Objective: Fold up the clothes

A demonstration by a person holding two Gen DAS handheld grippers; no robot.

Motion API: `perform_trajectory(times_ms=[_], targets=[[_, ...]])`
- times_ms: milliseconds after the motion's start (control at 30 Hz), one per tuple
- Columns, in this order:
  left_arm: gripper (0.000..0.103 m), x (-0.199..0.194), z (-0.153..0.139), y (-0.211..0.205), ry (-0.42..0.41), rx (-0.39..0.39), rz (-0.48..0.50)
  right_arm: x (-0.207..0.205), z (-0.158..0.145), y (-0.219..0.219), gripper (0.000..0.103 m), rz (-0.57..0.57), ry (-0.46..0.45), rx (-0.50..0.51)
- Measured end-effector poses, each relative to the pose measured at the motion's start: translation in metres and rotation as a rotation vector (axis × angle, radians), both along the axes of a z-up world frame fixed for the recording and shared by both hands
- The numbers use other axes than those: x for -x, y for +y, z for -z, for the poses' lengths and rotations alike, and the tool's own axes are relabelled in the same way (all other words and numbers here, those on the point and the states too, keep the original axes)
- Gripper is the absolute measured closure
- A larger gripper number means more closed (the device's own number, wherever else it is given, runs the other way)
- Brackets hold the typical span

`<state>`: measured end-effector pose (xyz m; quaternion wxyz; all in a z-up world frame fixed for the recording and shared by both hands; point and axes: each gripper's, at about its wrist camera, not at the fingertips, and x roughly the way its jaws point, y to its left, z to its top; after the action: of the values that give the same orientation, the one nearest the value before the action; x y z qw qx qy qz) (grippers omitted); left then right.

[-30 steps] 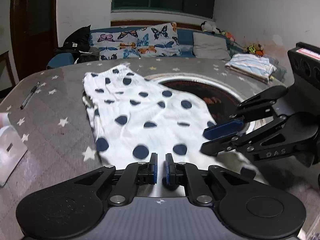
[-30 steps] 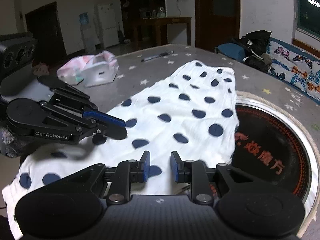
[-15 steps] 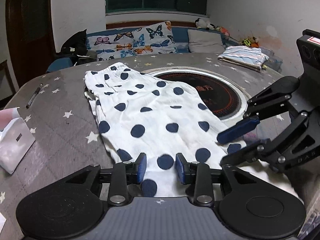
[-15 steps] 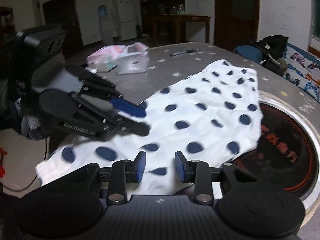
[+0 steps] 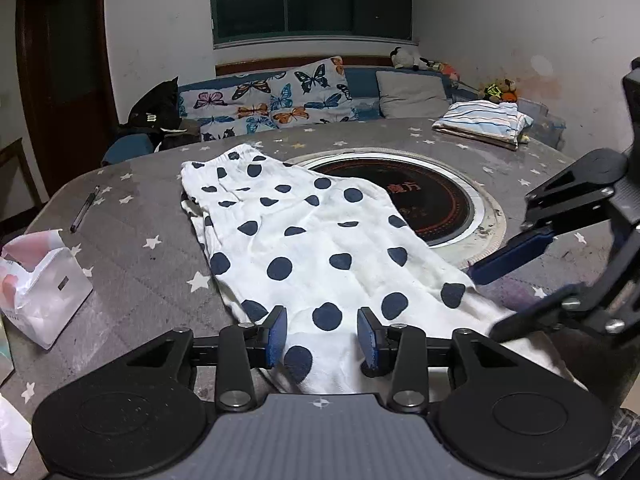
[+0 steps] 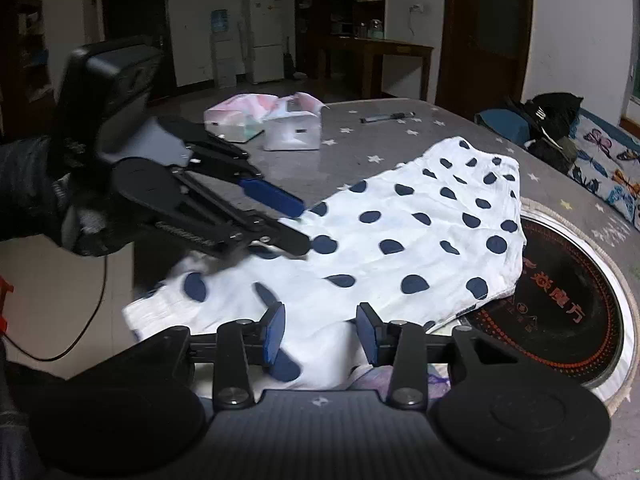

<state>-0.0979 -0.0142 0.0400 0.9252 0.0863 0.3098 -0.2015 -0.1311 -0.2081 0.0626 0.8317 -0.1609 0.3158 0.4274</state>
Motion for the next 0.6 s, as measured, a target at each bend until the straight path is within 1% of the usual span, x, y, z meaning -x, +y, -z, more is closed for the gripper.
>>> perform_trajectory(times_ms=[133, 167, 233, 333, 500, 533, 600], targets=[[0.058, 0.005, 0.0, 0.0, 0.002, -0.002, -0.006, 0.018, -0.01, -0.004, 0.058, -0.028, -0.028, 0.013], [0.056, 0.007, 0.0, 0.0, 0.003, -0.001, -0.009, 0.022, -0.012, -0.005, 0.058, -0.033, -0.036, 0.018], [0.056, 0.011, 0.0, 0.0, 0.004, -0.005, -0.005, 0.03, -0.013, -0.007, 0.058, -0.04, -0.05, 0.023], [0.056, 0.017, 0.004, -0.002, 0.007, -0.022, 0.001, 0.035, -0.01, -0.005, 0.058, -0.035, -0.062, 0.018], [0.052, 0.024, 0.013, -0.004, 0.01, -0.078, -0.012, 0.034, 0.002, 0.002, 0.058, -0.039, -0.036, 0.019], [0.051, 0.025, 0.011, -0.003, 0.005, -0.076, -0.017, 0.035, 0.005, 0.003, 0.058, -0.042, -0.033, 0.024], [0.047, 0.026, 0.008, -0.002, -0.006, -0.072, -0.026, 0.037, 0.006, 0.004, 0.058, -0.045, -0.036, 0.029]])
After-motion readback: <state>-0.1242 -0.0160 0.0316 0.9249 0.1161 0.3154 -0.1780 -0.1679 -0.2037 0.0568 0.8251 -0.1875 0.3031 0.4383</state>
